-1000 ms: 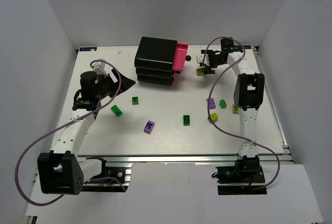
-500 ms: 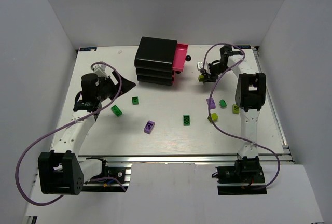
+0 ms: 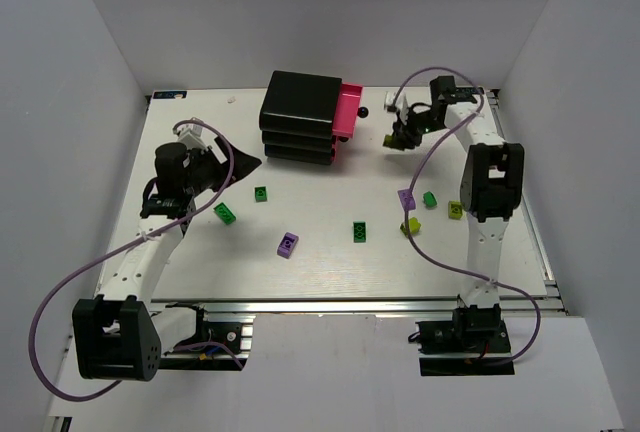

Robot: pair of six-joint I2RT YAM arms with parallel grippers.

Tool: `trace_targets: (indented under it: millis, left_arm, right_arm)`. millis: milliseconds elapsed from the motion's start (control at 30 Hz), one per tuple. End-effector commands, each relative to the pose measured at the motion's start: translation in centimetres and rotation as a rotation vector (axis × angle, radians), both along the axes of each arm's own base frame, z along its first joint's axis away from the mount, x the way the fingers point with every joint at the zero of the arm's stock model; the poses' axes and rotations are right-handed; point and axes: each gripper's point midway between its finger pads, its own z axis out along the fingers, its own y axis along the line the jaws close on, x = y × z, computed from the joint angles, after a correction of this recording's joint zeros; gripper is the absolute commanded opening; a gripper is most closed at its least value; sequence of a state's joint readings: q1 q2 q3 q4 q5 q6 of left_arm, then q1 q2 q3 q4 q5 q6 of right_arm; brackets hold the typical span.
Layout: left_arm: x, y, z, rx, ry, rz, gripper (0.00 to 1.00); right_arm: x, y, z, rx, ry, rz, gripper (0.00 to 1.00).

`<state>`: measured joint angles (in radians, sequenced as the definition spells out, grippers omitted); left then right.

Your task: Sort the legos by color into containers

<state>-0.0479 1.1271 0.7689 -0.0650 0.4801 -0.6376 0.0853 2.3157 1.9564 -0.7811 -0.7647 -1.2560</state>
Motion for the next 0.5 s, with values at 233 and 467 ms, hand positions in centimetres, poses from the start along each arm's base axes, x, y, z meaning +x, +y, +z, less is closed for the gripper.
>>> trace_targets:
  millis: [233, 467]
  left_arm:
    - [-0.9, -0.6, 1.1, -0.027, -0.056, -0.032, 0.93]
    - [-0.9, -0.9, 1.2, -0.038, -0.075, -0.05, 0.93]
  right_arm:
    - [1.4, 6.6, 22.0, 0.53, 0.144, -0.548, 0.0]
    - [2.1, 11.9, 21.7, 0.684, 0.361, -0.746, 0.0]
